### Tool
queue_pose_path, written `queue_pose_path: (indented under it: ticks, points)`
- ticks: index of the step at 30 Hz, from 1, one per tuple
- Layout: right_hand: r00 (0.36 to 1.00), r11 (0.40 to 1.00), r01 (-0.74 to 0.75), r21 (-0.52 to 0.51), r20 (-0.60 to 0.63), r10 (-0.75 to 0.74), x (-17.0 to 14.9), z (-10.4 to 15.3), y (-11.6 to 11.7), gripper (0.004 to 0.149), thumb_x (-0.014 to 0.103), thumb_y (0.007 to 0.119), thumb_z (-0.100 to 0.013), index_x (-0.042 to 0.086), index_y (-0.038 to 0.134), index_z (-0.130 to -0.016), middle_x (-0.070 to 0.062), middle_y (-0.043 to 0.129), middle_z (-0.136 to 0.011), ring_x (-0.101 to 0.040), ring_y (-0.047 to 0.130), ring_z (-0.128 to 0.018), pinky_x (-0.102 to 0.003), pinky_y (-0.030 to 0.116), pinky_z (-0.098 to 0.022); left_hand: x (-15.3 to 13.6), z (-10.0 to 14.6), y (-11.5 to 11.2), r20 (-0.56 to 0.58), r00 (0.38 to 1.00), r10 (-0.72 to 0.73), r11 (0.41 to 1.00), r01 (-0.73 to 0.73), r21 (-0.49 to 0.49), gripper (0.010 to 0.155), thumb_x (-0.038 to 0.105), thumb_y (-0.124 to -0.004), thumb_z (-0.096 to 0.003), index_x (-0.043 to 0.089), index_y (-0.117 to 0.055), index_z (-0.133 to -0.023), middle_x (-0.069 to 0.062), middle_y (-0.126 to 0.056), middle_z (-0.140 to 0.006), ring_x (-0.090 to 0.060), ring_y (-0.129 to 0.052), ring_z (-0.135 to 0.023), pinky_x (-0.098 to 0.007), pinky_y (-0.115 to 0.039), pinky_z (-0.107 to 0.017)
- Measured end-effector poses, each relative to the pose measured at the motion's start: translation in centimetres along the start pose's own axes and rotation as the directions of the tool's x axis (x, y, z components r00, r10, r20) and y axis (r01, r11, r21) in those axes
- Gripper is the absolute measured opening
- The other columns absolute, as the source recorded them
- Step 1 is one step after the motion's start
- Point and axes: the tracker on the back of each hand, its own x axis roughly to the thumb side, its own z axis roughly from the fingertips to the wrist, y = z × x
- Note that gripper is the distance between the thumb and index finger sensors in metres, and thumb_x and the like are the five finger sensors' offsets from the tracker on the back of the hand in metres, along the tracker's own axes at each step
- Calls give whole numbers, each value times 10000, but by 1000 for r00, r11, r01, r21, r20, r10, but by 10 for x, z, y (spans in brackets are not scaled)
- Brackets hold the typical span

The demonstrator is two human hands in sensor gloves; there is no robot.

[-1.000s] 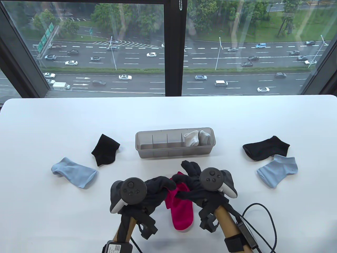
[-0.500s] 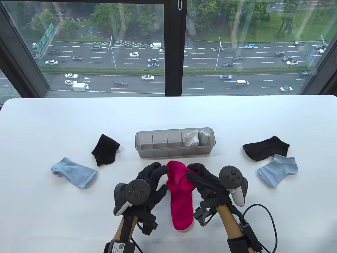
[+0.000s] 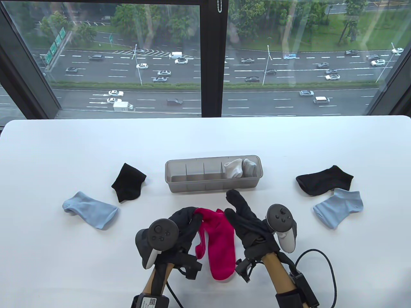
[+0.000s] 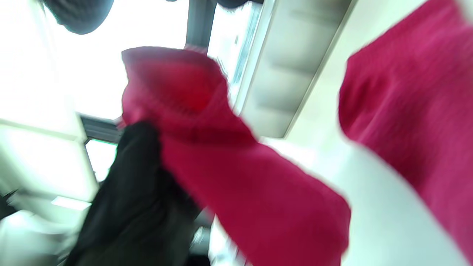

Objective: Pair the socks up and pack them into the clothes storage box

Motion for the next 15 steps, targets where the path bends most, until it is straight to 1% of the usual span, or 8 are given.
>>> queue_pose_path:
  ticks: [4,6,8,10,11,12,14,15]
  points:
    - [973,970,-231,72,7,231,9,-5,15,1002,594,759,-513,372,-35,-1083,-161,-74,-1203,-445,-35,-1088,-679,126,-800,5,-1,-3,62,997,36,998,-32,-60,421,456,-645,-549,303,-835,-892,-33,-961,-920,-315,-944,-887,-558,-691,-740]
    - [957,950,-290,-119,-3,291,5,-8,14,728,451,800,-557,388,335,-1113,-128,150,-1250,-443,147,-1120,-666,238,-812,4,-1,-3,31,995,99,992,-97,-79,417,428,-651,-553,333,-788,-935,-35,-965,-917,-312,-946,-887,-553,-694,-740]
    - [972,937,-230,-262,-17,233,0,-6,8,425,412,742,-589,370,620,-994,-99,386,-1248,-459,300,-1119,-653,318,-812,1,-2,-2,10,991,130,989,-129,-79,415,375,-664,-559,329,-757,-961,-32,-981,-896,-310,-960,-868,-551,-705,-731]
    - [992,966,-116,-231,25,125,-1,-3,4,420,401,747,-595,331,629,-993,-111,468,-1229,-477,382,-1103,-647,352,-811,1,-3,-2,20,994,103,990,-101,-103,418,345,-670,-561,329,-752,-970,-28,-989,-892,-305,-969,-862,-556,-708,-727]
    - [991,965,-119,-234,38,131,0,-2,3,418,388,742,-598,326,625,-995,-109,644,-1152,-432,592,-1044,-605,459,-807,3,-3,-3,35,995,97,987,-92,-129,433,332,-672,-559,321,-728,-988,-30,-968,-918,-308,-948,-889,-567,-695,-735]
    - [982,955,-158,-249,62,179,3,-1,3,420,388,740,-595,323,625,-994,-63,833,-994,-339,796,-916,-560,557,-781,5,-4,-5,57,995,87,979,-75,-189,491,356,-686,-553,307,-654,-1040,-28,-908,-980,-323,-895,-944,-584,-672,-748]
    - [950,930,-270,-252,86,299,12,1,6,422,385,757,-582,294,655,-981,-22,928,-809,-267,886,-781,-529,615,-750,7,-3,-9,77,993,84,962,-60,-265,669,498,-725,-525,355,-485,-1133,-55,-745,-1126,-352,-773,-1044,-618,-614,-774]
    - [928,911,-328,-252,95,360,16,2,8,425,399,755,-577,295,658,-977,-1,938,-771,-238,907,-744,-512,640,-739,9,-2,-9,78,994,78,978,-61,-202,605,484,-729,-527,374,-562,-1098,-53,-783,-1100,-351,-796,-1025,-611,-629,-767]
